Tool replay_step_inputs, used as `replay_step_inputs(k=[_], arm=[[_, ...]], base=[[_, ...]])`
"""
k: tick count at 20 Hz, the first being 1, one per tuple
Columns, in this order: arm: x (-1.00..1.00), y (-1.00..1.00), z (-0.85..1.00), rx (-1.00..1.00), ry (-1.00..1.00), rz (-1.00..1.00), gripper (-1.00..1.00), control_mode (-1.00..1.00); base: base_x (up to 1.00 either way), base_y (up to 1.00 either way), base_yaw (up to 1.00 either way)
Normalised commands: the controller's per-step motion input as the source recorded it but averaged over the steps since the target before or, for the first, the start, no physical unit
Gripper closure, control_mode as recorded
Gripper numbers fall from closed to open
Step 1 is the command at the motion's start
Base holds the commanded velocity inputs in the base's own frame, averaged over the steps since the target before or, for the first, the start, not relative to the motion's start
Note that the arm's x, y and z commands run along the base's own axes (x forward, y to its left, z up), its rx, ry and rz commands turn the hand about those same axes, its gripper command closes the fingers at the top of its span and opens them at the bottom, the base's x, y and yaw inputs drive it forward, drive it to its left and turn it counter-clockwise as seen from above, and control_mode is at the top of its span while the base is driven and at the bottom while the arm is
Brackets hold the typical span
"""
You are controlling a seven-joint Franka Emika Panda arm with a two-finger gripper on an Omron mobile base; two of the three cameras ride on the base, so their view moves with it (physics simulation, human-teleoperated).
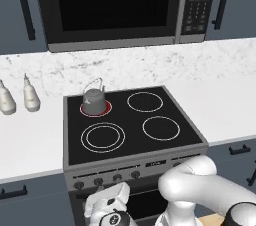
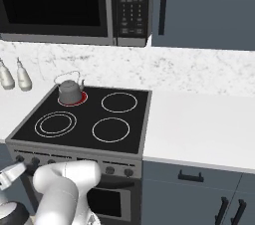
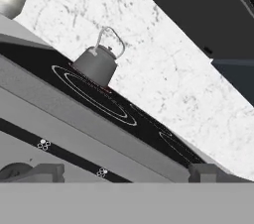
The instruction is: Turn off the rear left burner of the stove.
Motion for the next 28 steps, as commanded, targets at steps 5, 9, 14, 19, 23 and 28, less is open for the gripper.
replay_step_inputs(k=[5, 9, 14, 19, 23, 28], arm=[[0.37, 0.00, -0.14, 0.00, 0.00, 0.09, -1.00, -1.00], [0.13, 0.00, -0.23, 0.07, -0.03, 0.08, -1.00, -1.00], [-0.22, 0.00, -0.78, 0.13, -0.07, 0.02, -1.00, -1.00], [0.02, 0.11, -0.09, 0.09, -0.03, 0.02, -1.00, -1.00], [0.22, 0.51, 0.00, 0.00, 0.00, 0.00, -1.00, -1.00], [0.06, 0.14, 0.00, 0.00, 0.00, 0.00, -1.00, -1.00]], base=[[0.00, 0.00, 0.00], [0.00, 0.00, 0.00], [0.00, 0.00, 0.00], [0.00, 0.00, 0.00], [0.00, 0.00, 0.00], [0.00, 0.00, 0.00]])
